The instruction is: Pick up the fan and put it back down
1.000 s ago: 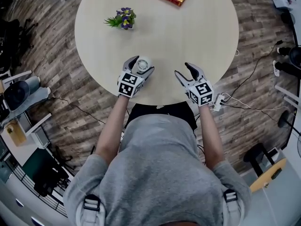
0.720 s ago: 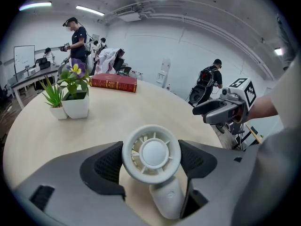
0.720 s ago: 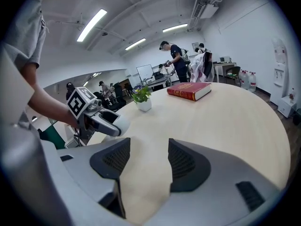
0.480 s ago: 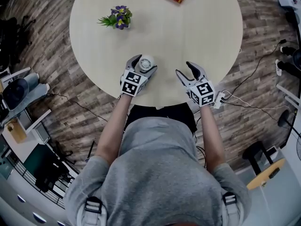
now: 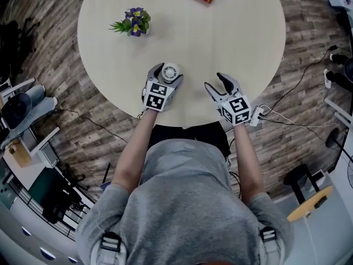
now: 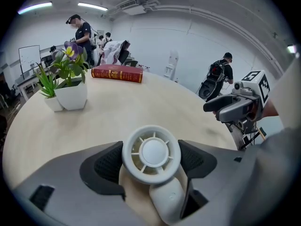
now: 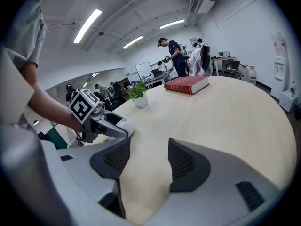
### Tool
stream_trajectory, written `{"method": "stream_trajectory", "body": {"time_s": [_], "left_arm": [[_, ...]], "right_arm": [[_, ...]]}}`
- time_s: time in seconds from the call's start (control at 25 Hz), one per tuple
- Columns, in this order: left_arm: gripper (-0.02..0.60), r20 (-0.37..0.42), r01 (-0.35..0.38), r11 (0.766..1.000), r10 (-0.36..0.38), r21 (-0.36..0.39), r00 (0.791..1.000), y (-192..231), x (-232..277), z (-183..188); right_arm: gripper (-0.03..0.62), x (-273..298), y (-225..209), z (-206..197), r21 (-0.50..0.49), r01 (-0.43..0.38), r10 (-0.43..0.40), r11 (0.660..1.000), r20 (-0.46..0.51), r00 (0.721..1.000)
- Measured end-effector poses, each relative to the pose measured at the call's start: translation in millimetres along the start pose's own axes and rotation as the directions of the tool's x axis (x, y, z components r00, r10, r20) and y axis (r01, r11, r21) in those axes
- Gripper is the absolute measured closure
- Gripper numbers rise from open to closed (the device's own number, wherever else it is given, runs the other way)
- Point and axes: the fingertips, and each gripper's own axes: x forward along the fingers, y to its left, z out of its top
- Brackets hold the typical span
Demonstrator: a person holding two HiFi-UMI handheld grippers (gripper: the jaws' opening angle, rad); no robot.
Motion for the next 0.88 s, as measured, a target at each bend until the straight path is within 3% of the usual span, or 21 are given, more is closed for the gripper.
{"method": "stream_trajectory", "body": {"time_s": [0.28,0.88], "left_arm": [[0.204,-0.002,0.019,0.999,-0.019,-0.031,1.000,1,7,4],[0.204,0.038,0.009,1.000,-0.009,-0.011,0.999,2,4,14]], "right_arm": [[0.336,2,-3,0,0.019,-0.013,0.013,1.000,0.002,1.000],[0.333,2,-4,9,0.064,-0.023,0.021,0.998,0.038,0.999]]}}
